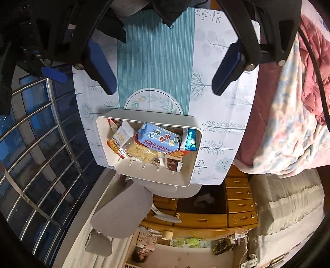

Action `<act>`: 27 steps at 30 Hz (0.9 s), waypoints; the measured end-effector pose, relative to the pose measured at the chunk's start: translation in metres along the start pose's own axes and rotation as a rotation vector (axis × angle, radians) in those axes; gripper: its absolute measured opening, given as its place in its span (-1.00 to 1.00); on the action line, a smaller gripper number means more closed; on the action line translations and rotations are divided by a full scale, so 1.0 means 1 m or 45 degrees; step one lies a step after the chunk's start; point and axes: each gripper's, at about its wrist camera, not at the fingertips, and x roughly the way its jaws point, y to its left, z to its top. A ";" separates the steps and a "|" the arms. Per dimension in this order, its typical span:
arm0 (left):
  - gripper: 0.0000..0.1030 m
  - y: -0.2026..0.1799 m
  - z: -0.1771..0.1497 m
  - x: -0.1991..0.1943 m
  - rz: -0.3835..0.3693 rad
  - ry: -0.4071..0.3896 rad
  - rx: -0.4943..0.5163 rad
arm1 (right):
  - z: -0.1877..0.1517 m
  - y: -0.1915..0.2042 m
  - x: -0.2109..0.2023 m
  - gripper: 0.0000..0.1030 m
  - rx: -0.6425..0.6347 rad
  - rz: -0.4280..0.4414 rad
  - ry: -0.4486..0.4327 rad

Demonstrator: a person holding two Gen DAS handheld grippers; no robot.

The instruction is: Organize snacks

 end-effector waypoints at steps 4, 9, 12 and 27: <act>0.85 0.001 -0.008 -0.009 0.000 0.002 -0.026 | -0.010 -0.001 -0.015 0.85 0.028 0.018 0.024; 0.99 0.001 -0.018 -0.023 0.026 -0.033 -0.037 | -0.026 0.007 -0.028 0.85 0.006 -0.025 -0.008; 0.99 0.001 -0.027 -0.023 0.023 -0.012 -0.040 | -0.034 0.012 -0.033 0.86 -0.005 -0.068 -0.039; 0.99 -0.009 -0.051 -0.036 0.102 0.010 0.002 | -0.052 0.017 -0.045 1.00 -0.008 -0.094 -0.074</act>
